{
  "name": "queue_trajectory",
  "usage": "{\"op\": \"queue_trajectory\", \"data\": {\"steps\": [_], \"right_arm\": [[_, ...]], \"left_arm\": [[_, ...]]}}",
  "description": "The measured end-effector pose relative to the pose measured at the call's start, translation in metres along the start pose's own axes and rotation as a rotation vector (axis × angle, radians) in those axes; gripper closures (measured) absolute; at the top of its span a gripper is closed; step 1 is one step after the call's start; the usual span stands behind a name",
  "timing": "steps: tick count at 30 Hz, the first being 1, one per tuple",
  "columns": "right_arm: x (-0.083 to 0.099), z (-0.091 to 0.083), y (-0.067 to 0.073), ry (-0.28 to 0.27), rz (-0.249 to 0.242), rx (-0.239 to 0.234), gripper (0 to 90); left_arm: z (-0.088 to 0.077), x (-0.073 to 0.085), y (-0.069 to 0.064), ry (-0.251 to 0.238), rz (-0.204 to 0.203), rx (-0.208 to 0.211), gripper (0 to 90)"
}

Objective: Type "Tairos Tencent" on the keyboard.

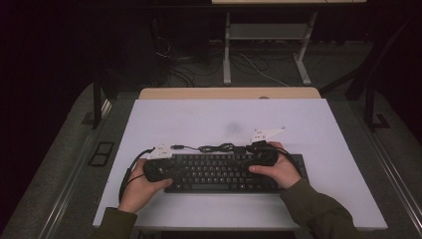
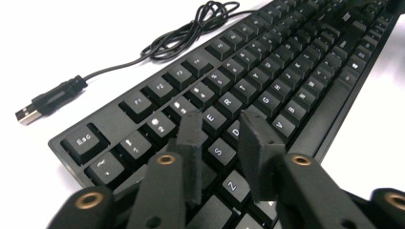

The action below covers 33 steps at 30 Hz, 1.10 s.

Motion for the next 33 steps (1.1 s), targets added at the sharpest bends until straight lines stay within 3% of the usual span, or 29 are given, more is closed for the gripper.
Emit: {"op": "queue_trajectory", "data": {"steps": [10,24,28,33], "right_arm": [[-0.001,0.009,0.006,0.048,-0.008,-0.036,53.9],[0.003,0.018,0.008,0.124,-0.014,-0.045,83.4],[0.005,0.018,0.007,0.143,-0.007,-0.041,89.3],[0.009,0.018,0.006,0.158,0.009,-0.032,89.6]], "left_arm": [[0.0,-0.004,-0.001,-0.027,-0.004,0.005,57.8],[0.001,-0.006,-0.002,-0.045,-0.004,0.01,49.0],[0.002,-0.007,-0.002,-0.052,0.008,0.012,46.2],[0.002,-0.007,-0.002,-0.057,0.014,0.014,43.3]]}}
Point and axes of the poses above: each handheld gripper's, and its own axes: z roughly forward along the jaws, x roughly out of its underside, y roughly to its left, the point moved 8 cm from there along z, roughly forward along the jaws, and after that the axes turned 15 degrees about -y, right-handed, at the moved point
